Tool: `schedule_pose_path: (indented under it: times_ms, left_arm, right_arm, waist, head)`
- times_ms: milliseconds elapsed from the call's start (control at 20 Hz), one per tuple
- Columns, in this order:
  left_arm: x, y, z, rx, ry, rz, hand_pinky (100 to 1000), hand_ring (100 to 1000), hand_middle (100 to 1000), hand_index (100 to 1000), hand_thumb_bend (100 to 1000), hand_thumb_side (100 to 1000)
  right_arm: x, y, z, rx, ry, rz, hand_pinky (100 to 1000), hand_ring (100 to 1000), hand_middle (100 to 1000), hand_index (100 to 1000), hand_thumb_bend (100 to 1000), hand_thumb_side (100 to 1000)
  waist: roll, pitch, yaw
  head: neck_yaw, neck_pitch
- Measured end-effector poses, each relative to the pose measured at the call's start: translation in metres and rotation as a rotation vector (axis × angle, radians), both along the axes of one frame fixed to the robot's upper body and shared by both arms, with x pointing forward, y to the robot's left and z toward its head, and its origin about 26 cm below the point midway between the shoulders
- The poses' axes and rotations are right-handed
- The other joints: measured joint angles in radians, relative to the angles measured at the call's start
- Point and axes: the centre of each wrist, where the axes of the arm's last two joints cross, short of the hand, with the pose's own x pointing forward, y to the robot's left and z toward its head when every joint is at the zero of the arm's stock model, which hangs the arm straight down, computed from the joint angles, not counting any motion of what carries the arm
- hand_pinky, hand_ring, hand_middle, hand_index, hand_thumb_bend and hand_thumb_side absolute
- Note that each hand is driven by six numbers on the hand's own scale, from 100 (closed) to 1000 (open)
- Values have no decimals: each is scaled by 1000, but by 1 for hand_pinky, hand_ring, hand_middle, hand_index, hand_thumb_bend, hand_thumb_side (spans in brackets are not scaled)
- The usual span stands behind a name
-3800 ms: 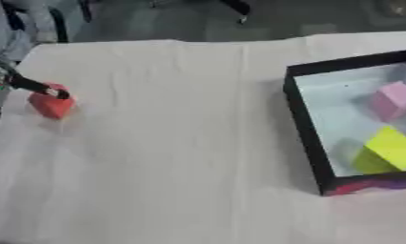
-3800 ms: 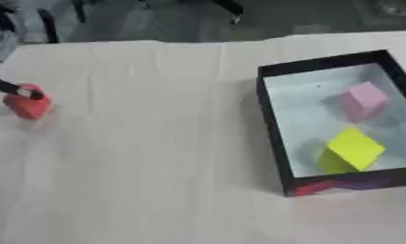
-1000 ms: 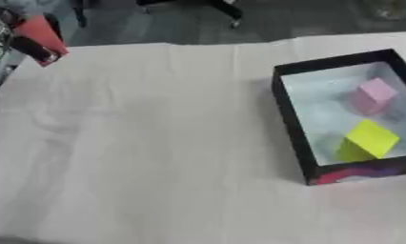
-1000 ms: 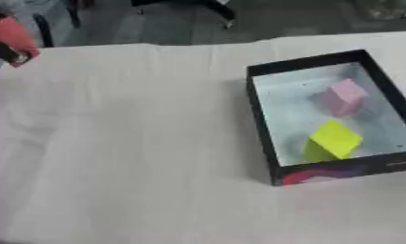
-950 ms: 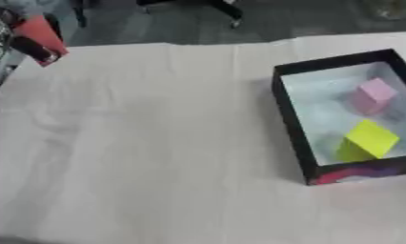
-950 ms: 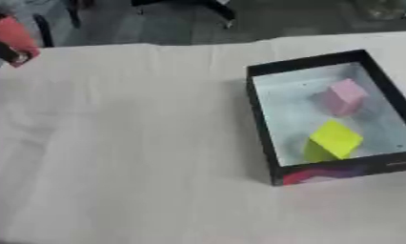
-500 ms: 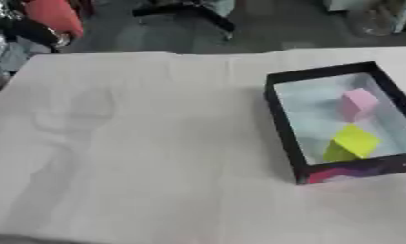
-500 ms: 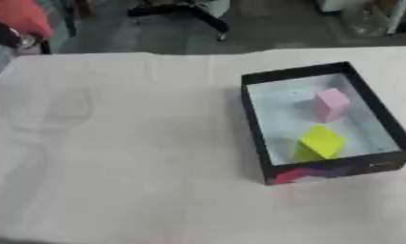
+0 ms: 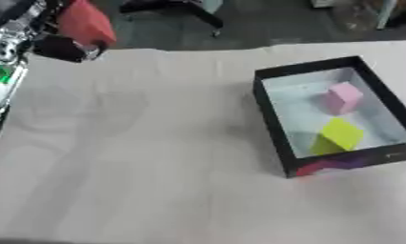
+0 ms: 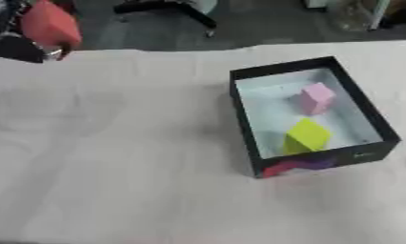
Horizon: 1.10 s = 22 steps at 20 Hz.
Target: Pick up the objects with one hand, pass them to the other hand, and then place them into the box on the other side of the table.
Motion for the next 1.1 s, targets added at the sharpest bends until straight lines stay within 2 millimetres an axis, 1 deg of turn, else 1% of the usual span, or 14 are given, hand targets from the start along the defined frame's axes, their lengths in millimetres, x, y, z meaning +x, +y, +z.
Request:
schedule_pose_path:
  times_ms: [200, 550, 850, 1050, 1100]
  left_arm:
    - [-9, -19, -9, 11, -54, -61, 832, 750, 653, 550, 137, 152]
    - [-25, -44, -22, -7, -178, -143, 807, 724, 633, 541, 113, 159]
    - [-34, -58, -28, -23, -273, -210, 796, 686, 609, 536, 100, 196]
    - [-41, -65, -27, -44, -353, -273, 795, 681, 609, 542, 100, 211]
    - [-42, -67, -26, -49, -377, -292, 793, 678, 612, 544, 109, 247]
  right_arm:
    - [5, 15, -2, -20, 7, 49, 1000, 1000, 777, 1000, 572, 252]
    - [11, 56, -8, -106, -27, 174, 1000, 1000, 791, 1000, 566, 261]
    - [16, 93, -17, -195, -29, 293, 1000, 1000, 798, 1000, 567, 277]
    - [17, 112, -23, -246, -19, 373, 1000, 1000, 800, 1000, 571, 286]
    - [17, 116, -25, -257, -13, 391, 1000, 1000, 805, 1000, 593, 255]
  waist:
    - [0, 0, 0]
    - [0, -1, 0]
    - [0, -1, -5]
    - [0, -1, -6]
    - [0, -1, -6]
  head:
    - [-14, -1]
    - [-33, -1]
    - [-54, -1]
    - [-64, -1]
    - [-67, -1]
